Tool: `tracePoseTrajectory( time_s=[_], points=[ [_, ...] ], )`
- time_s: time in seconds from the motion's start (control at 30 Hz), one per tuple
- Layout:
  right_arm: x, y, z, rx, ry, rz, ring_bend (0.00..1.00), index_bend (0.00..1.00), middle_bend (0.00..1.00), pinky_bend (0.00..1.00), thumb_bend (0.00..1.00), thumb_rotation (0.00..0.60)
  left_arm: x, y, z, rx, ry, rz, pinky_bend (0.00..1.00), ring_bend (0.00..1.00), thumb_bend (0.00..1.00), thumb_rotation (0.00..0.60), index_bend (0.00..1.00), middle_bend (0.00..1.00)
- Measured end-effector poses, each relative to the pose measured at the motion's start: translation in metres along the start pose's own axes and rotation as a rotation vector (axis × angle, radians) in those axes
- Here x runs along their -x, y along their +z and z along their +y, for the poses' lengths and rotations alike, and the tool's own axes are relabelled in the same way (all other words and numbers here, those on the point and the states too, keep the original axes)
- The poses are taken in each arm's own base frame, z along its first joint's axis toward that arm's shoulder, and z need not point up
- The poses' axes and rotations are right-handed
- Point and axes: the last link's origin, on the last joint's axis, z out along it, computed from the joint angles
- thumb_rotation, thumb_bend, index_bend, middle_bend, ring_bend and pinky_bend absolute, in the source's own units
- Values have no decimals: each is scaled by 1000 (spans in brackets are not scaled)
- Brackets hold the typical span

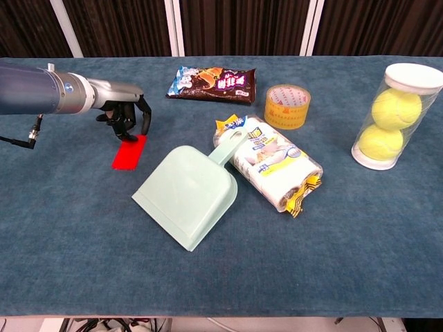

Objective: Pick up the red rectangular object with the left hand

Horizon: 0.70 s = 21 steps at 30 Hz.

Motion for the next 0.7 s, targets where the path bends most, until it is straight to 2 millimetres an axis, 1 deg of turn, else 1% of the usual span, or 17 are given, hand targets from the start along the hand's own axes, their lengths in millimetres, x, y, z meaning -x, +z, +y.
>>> tracePoseTrajectory(
  time_s=[0.17, 0.57, 0.7],
  points=[
    [0, 0, 0, 1, 1, 3, 282, 303, 170, 245, 152, 600, 1, 1, 1, 1, 2, -3, 822, 776, 381, 600, 520, 837],
    [0, 0, 0, 3, 3, 6, 282, 306, 169, 245, 153, 600, 3, 1, 1, -4, 9, 5, 822, 778, 383, 600, 523, 839],
    [0, 0, 0, 4, 4, 6, 282, 308, 170, 245, 153, 600, 3, 1, 1, -3, 13, 4, 826, 783, 431, 600, 539, 843]
  ],
)
